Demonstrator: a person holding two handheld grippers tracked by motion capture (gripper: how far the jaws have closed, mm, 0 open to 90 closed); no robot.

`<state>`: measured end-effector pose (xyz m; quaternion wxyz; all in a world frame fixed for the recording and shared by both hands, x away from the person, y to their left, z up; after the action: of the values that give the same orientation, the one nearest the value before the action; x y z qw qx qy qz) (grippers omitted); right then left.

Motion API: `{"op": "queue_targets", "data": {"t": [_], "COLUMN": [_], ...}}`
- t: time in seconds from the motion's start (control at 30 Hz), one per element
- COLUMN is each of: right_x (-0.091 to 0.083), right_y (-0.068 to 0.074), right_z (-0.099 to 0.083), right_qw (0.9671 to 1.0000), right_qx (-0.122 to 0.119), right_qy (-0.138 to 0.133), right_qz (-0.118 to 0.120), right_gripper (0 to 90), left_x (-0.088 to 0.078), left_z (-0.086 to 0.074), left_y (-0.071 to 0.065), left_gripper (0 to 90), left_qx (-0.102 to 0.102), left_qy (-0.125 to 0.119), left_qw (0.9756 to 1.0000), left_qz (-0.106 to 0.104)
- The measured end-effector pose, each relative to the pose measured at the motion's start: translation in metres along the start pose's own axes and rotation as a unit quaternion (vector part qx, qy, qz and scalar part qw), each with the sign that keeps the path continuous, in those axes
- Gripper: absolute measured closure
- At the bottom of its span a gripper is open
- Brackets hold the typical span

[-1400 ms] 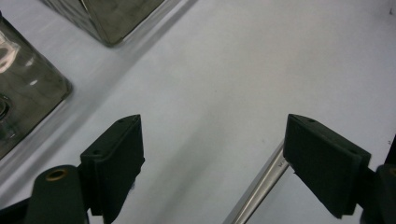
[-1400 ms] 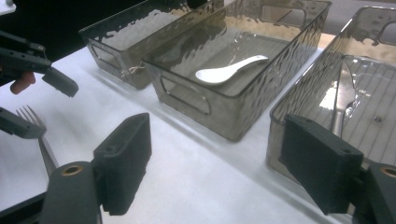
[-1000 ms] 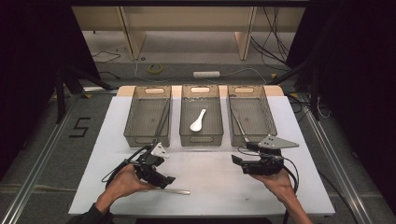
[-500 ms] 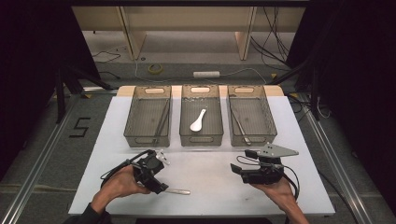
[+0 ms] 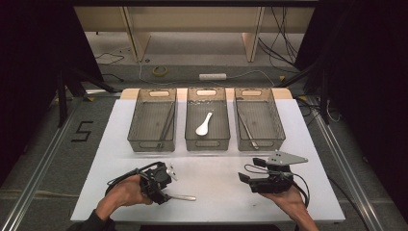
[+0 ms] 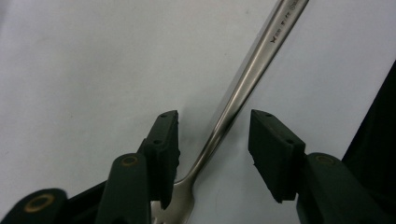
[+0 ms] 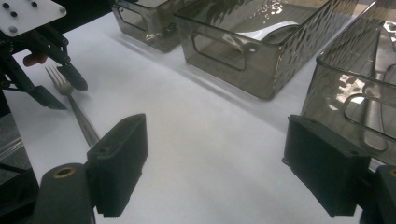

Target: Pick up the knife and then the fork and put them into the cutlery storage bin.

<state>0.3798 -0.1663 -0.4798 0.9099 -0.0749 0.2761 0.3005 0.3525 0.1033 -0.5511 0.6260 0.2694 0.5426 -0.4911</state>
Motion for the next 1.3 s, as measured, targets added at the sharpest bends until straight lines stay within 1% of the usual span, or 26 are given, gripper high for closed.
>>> {"op": "queue_targets", "data": {"t": [0.03,0.07,0.27,0.4,0.5,0.53,0.57,0.63,0.7,0.73,0.8,0.83,0.87,0.9,1.0,1.1,1.2,1.3], "right_x": [0.0000,-0.0002,-0.0010,-0.0012,-0.0011,-0.0011,-0.0010,-0.0010,-0.0010,-0.0007,-0.0004,-0.0004,-0.0003,-0.0003,0.0000,0.0002,0.0005,0.0002], "right_y": [0.0000,0.0002,0.0001,0.0014,0.0025,0.0025,0.0028,0.0034,0.0035,0.0040,0.0044,0.0044,0.0046,0.0048,0.0046,0.0049,0.0065,0.0072], "right_z": [0.0000,-0.0001,0.0001,-0.0001,0.0001,0.0001,0.0000,-0.0002,-0.0005,-0.0009,-0.0010,-0.0010,-0.0010,-0.0013,-0.0020,-0.0018,-0.0020,-0.0020], "right_qw": [1.0000,1.0000,1.0000,1.0000,1.0000,1.0000,1.0000,1.0000,1.0000,1.0000,1.0000,1.0000,1.0000,1.0000,1.0000,1.0000,0.9999,0.9999], "right_qx": [0.000,-0.001,-0.001,-0.001,-0.003,-0.003,-0.002,-0.002,-0.002,-0.001,-0.002,-0.002,-0.004,-0.004,-0.005,-0.007,-0.007,-0.009], "right_qy": [0.000,0.001,-0.001,-0.002,-0.003,-0.003,-0.003,-0.002,-0.001,0.001,0.001,0.001,0.001,0.003,0.005,0.004,0.005,0.005], "right_qz": [0.000,-0.001,0.000,0.002,0.003,0.003,0.003,0.004,0.004,0.004,0.003,0.003,0.004,0.004,0.004,0.003,0.006,0.007], "right_gripper": [22.6,22.6,22.5,21.8,21.9,21.9,21.8,21.9,21.9,21.9,22.0,22.0,22.0,22.1,22.2,22.2,22.2,22.3], "left_x": [-0.0001,0.0005,0.0056,0.0068,0.0069,0.0077,0.0077,0.0076,0.0076,0.0077,0.0082,0.0084,0.0086,0.0087,0.0086,0.0084,0.0084,0.0073], "left_z": [-0.0001,-0.0003,-0.0050,-0.0050,-0.0048,-0.0038,-0.0036,-0.0035,-0.0034,-0.0033,-0.0028,-0.0029,-0.0028,-0.0027,-0.0028,-0.0027,-0.0021,-0.0029], "left_y": [0.0000,-0.0002,-0.0012,-0.0017,-0.0022,-0.0027,-0.0027,-0.0028,-0.0031,-0.0040,-0.0052,-0.0059,-0.0064,-0.0065,-0.0065,-0.0065,-0.0061,-0.0052], "left_gripper": [54.9,57.5,60.0,64.3,66.7,67.9,67.9,71.5,71.9,73.8,77.8,77.8,81.2,82.6,83.6,83.9,84.4,84.5], "left_qx": [0.003,0.006,0.019,0.025,0.025,0.022,0.024,0.023,0.028,0.033,0.036,0.038,0.037,0.037,0.035,0.035,0.023,0.011], "left_qy": [0.001,0.002,0.029,0.033,0.034,0.029,0.032,0.036,0.041,0.046,0.046,0.048,0.048,0.047,0.047,0.051,0.045,0.044], "left_qw": [1.0000,1.0000,0.9994,0.9992,0.9991,0.9993,0.9992,0.9991,0.9987,0.9984,0.9983,0.9981,0.9981,0.9981,0.9982,0.9980,0.9985,0.9986], "left_qz": [0.000,0.001,-0.004,-0.004,-0.004,-0.002,-0.002,-0.003,-0.002,-0.003,-0.004,-0.007,-0.009,-0.011,-0.015,-0.014,-0.020,-0.025]}}
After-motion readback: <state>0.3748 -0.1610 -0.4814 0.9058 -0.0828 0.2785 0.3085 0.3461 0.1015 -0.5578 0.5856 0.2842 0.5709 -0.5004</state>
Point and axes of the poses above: each handheld gripper's, and its own axes: x roughly forward along the jaws, z roughly out of its top, y roughly to its left, the point moved 10 cm from there along x, roughly forward along the jaws, and after that the axes turned 11 degrees about -z, right-handed, at the moved point
